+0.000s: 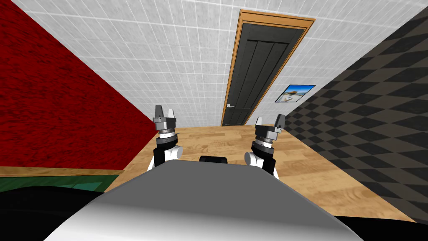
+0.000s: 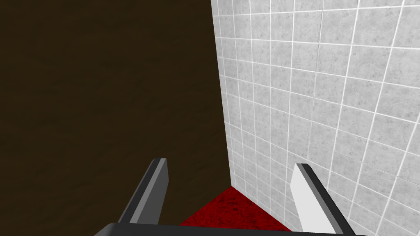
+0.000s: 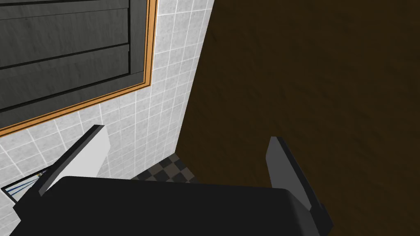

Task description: Pull the door open

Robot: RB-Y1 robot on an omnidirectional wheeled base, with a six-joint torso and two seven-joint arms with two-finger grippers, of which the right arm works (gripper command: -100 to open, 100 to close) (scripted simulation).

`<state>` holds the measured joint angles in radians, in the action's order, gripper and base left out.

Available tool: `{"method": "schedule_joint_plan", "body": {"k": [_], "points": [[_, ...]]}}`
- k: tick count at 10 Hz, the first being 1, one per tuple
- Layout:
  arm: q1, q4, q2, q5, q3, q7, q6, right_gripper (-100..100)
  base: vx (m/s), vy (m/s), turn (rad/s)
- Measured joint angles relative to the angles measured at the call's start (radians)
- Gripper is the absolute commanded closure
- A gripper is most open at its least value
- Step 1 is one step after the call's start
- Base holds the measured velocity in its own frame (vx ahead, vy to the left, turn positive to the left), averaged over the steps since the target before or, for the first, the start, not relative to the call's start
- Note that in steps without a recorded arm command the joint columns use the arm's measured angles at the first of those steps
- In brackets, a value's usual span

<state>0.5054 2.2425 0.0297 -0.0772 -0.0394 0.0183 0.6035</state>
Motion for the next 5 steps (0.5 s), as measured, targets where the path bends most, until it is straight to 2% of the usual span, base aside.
{"method": "schedule_joint_plan", "body": {"k": [2,5], "points": [[-0.019,-0.037,-0.01,0.001,0.003,-0.001,0.002,-100,0.079,-0.045,0.031],[-0.048,-0.12,-0.034,-0.003,0.002,0.004,0.018,-100,0.113,-0.048,0.041]]}}
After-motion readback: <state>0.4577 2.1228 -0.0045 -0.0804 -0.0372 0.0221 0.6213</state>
